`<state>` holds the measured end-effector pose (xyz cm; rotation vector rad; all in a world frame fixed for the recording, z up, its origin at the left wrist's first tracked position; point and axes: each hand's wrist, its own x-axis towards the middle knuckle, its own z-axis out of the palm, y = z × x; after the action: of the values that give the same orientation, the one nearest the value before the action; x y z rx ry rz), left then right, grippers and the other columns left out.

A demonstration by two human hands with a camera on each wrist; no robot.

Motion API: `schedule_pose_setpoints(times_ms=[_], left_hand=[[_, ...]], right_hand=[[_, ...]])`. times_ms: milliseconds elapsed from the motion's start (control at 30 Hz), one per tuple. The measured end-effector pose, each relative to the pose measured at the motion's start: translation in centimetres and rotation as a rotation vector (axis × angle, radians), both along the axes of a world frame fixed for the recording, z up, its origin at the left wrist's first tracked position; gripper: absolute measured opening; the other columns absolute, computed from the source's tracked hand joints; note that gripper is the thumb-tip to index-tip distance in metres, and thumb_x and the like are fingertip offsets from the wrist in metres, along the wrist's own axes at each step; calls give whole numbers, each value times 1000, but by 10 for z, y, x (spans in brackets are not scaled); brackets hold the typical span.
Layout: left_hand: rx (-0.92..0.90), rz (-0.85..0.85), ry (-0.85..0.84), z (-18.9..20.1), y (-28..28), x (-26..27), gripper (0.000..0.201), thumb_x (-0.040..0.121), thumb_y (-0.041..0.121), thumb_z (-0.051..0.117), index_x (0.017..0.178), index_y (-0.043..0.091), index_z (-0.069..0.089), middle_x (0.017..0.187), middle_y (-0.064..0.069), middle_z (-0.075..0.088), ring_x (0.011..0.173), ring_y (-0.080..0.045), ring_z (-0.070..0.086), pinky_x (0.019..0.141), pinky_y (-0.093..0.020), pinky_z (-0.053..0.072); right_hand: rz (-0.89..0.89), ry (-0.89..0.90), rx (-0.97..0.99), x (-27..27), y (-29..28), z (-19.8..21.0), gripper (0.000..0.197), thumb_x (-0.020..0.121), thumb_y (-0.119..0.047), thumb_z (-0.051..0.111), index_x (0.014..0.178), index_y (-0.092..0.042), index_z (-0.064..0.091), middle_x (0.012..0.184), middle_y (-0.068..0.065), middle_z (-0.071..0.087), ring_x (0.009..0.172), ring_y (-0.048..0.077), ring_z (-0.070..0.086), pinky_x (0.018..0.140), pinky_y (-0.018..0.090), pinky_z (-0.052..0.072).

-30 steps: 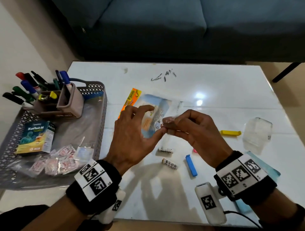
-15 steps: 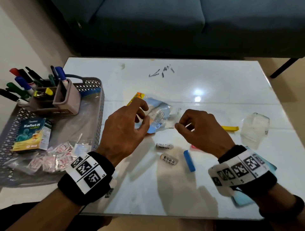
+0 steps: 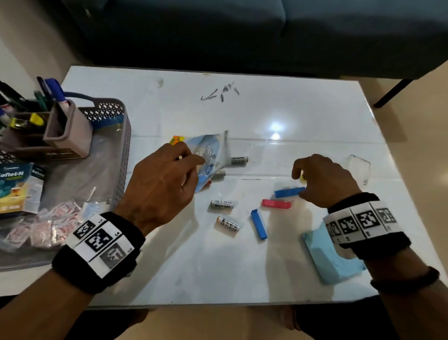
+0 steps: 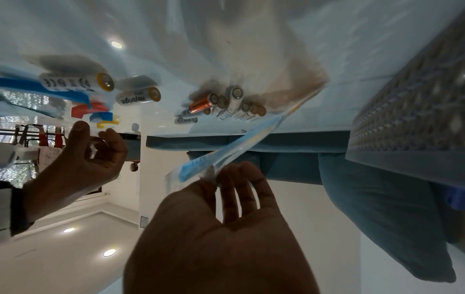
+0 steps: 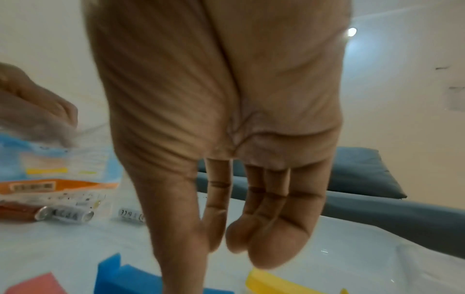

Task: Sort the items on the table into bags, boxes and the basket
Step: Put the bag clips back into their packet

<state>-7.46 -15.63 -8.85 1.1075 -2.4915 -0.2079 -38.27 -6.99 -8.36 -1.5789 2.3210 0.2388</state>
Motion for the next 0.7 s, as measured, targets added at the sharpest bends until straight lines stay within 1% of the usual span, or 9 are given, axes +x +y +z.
schedule_pose_setpoints(times_ms=[133,233,300,400,467,500,533,633,700], left_hand=[[-24,-2,-28,7,2,0,32,94,52,63,103,23,71,96,3,64,85,-24,63,68,-41,51],[-26,3,-71,11,3,0,41,87,65,64,95,25,60,87,6,60,79,-24,60,67,-39,47],[-40,19,-90,14,4,0,45,85,70,63,89,26,55,80,7,56,74,-22,57,64,-36,44],[-35,50,-108,17,7,-2,50,79,76,64,85,27,54,75,9,54,70,-21,56,63,-34,42],[-29,71,-130,16,7,-3,53,75,79,63,86,28,54,75,9,57,71,-21,58,64,-34,43],[-26,73,-144,15,7,-3,53,74,80,63,87,29,55,77,9,59,72,-21,59,65,-34,43],[-21,72,-160,13,7,-5,55,74,81,61,89,29,55,78,10,60,74,-20,60,66,-34,44],[-12,57,-204,10,8,-6,57,73,84,58,92,30,56,81,10,61,75,-19,61,66,-34,43],[-12,34,-211,8,11,-8,58,72,85,58,91,30,55,79,10,60,73,-18,59,64,-33,38]], right_hand=[[-11,32,14,1,-7,-10,23,84,-5,69,100,-21,69,113,8,55,101,29,61,73,34,44],[18,21,-7,3,-10,-11,16,84,-10,72,96,-20,71,108,7,58,102,29,60,77,37,52],[38,-82,-79,6,-10,-6,13,83,-12,76,94,-19,72,102,4,65,98,26,63,80,37,54],[-2,-513,-284,18,-10,13,11,87,-17,79,96,-18,73,90,-4,73,85,15,70,74,26,55],[-83,-958,-352,36,-10,33,15,90,-15,76,105,-16,75,91,2,77,82,16,73,75,29,60],[-95,-1109,-360,45,-10,40,18,91,-15,73,108,-13,76,92,6,77,80,19,72,75,32,62],[-64,-1170,-369,52,-9,44,19,91,-15,72,108,-12,76,90,8,77,77,19,71,74,33,62],[78,-1044,-399,69,-10,41,14,86,-26,76,97,-19,80,78,-1,76,67,8,67,68,28,60],[124,-921,-419,74,-10,33,11,83,-32,80,91,-24,79,77,-9,76,69,6,69,69,27,59]])
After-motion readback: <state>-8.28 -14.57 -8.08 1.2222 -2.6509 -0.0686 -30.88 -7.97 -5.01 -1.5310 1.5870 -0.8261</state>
